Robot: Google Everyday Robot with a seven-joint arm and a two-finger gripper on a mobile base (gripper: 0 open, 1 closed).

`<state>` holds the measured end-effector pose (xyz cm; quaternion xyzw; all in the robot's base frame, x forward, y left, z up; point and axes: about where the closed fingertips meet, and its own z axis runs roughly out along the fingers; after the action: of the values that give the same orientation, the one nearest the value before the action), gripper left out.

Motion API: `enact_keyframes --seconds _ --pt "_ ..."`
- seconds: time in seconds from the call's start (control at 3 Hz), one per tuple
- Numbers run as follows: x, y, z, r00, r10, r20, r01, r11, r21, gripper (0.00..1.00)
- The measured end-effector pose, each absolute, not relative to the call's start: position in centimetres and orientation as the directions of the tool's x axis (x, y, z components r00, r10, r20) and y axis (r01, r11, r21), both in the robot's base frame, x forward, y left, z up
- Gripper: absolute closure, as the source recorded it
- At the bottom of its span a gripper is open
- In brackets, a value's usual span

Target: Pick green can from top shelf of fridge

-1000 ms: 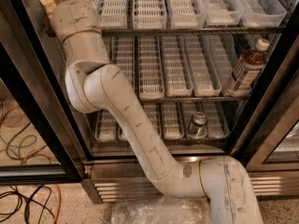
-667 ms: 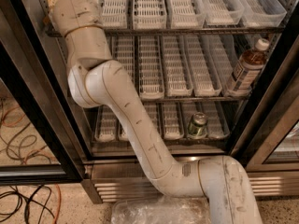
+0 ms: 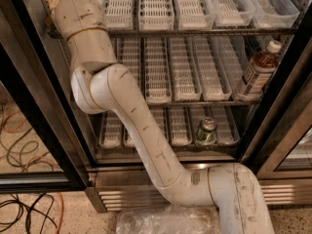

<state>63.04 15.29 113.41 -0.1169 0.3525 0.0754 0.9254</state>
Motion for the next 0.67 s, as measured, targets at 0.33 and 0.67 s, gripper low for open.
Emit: enact_keyframes --seconds 0.33,0.67 --pt "62.25 15.39 113.02 0.768 0.078 -0.636 -0.240 0.956 -0.171 1.00" --pt "61.69 15.38 113.12 0.811 0.082 -0.580 -0.230 0.955 -0.188 1.00"
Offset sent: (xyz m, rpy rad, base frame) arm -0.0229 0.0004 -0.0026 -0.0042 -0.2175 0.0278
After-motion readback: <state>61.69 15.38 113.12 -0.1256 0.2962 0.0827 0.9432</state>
